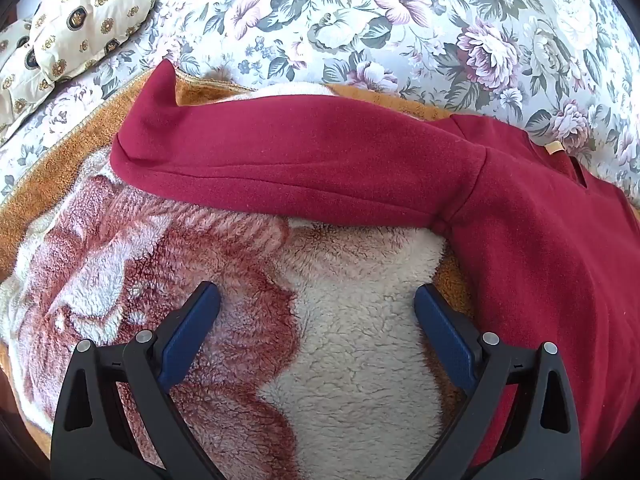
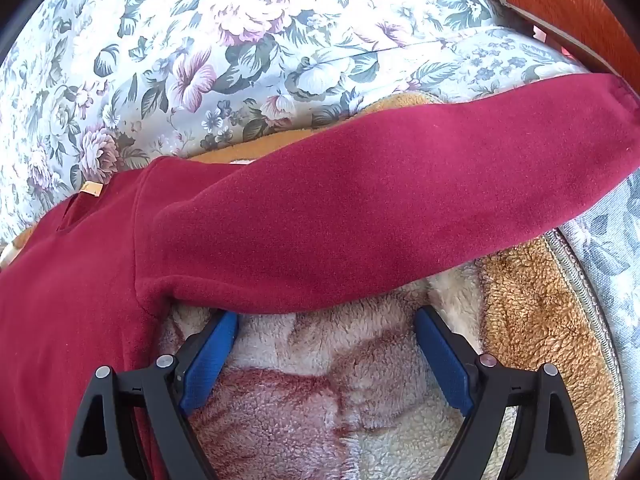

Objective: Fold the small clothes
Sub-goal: 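Spread the dark red sweater flat on the blanket with both tools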

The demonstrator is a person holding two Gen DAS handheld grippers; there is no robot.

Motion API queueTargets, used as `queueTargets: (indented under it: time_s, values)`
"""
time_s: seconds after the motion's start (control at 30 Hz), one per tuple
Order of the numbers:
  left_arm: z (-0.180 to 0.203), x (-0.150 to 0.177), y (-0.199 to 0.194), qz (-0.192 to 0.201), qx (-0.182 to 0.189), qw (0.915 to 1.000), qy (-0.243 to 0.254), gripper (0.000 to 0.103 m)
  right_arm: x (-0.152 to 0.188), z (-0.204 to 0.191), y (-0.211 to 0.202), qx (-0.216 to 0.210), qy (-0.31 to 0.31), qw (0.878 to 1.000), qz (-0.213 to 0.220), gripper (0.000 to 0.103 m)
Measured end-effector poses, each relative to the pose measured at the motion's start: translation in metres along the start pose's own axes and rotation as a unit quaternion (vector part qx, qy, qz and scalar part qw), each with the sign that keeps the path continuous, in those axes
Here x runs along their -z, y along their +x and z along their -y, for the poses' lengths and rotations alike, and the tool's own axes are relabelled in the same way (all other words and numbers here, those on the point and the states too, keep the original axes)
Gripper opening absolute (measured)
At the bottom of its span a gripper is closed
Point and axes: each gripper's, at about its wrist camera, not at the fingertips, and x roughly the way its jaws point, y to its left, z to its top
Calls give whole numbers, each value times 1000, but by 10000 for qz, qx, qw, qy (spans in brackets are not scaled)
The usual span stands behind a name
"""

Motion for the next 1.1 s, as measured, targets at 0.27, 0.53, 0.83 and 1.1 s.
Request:
queueTargets:
  time_s: [0.27, 0.53, 0.83, 1.1]
  values:
    - [-2, 1, -12, -240, 129, 9994, 221, 98, 4, 1, -18, -30, -116, 9999, -92, 87]
    - [-20, -3, -79, 25, 30, 9993, 383, 98, 12, -11, -91, 130, -234, 9995, 174, 85]
    - [3, -6, -169, 465, 509, 9962, 531, 98, 11, -56, -152, -179, -502, 9977, 409, 86]
    - [47, 1, -195, 521, 965, 9921, 615, 98, 14, -95, -171, -510, -522, 9963, 451, 86]
